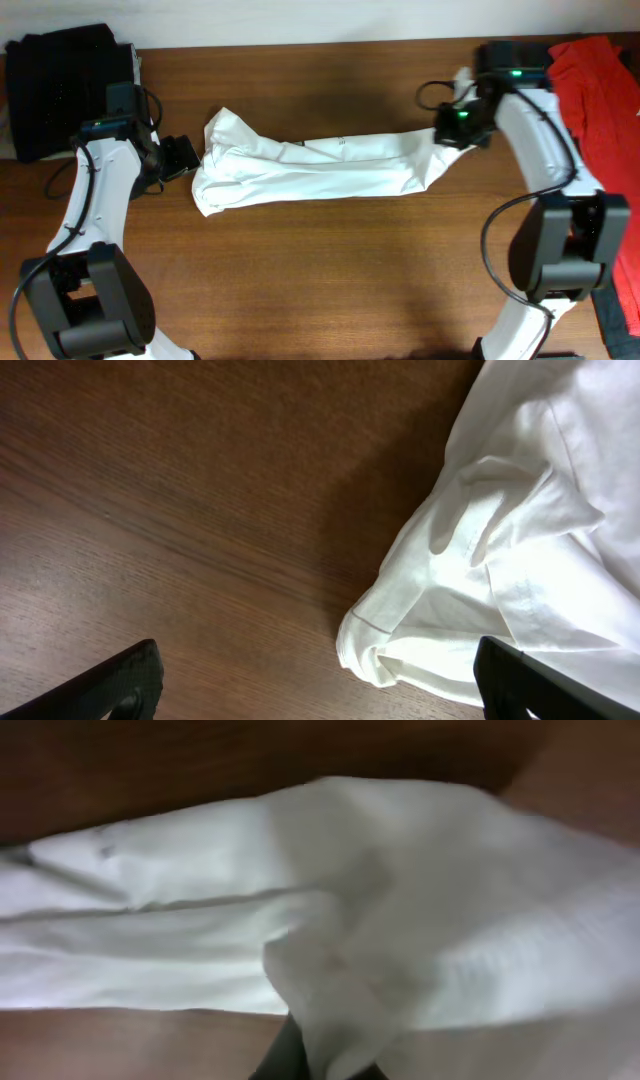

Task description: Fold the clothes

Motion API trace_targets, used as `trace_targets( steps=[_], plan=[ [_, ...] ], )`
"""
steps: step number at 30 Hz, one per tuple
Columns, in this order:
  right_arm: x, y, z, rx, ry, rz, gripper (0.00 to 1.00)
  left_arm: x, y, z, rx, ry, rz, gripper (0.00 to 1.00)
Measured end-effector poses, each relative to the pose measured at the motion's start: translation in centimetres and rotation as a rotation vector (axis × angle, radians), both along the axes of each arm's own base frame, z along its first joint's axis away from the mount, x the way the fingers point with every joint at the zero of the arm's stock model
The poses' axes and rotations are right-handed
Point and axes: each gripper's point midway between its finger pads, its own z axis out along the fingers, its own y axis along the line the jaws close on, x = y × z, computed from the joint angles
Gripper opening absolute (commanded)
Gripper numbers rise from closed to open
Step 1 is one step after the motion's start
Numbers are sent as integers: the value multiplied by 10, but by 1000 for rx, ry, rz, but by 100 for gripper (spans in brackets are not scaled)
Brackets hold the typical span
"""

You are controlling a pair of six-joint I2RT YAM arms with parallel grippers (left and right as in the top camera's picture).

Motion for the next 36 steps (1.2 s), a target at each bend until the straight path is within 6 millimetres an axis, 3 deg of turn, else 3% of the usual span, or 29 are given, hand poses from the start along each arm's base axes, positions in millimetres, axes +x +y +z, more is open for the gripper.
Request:
trace_targets(
  steps=[3,8,11,12,13,18,19,22,23,26,29,31,34,36],
  plan=[
    [-2,45,1,6,-16,86,4,0,0,0,0,0,0,99],
    [-1,102,2,21,-66,171,4,0,0,0,0,0,0,99],
    [-4,139,-10,32,-70,226,8,0,-1,0,-3,0,-1,99],
    [-4,144,-14,34,-69,231,18,0,-1,0,-3,0,-1,99],
    [-5,150,-17,36,-66,238,21,0,-1,0,-3,0,-1,99],
    [-2,167,-26,48,-76,244,22,0,-1,0,-3,0,-1,99],
    [-1,170,-26,50,-83,248,31,0,-1,0,-3,0,-1,99],
    [-1,180,-24,55,-102,269,78,0,-1,0,-3,0,-1,99],
    [-4,184,-24,57,-95,272,80,0,-1,0,-3,0,-1,99],
    [-19,175,-22,32,-24,284,80,0,-1,0,-4,0,-1,99],
    [-14,151,10,20,2,250,81,0,-1,-2,-5,3,-1,99],
    [-9,123,29,14,8,202,81,0,-1,-3,-8,7,-2,99],
    [-12,84,28,3,68,128,79,0,-1,-3,-9,8,-2,99],
    [-16,79,19,-3,92,121,79,0,-1,-6,-9,14,-2,99]
  ],
)
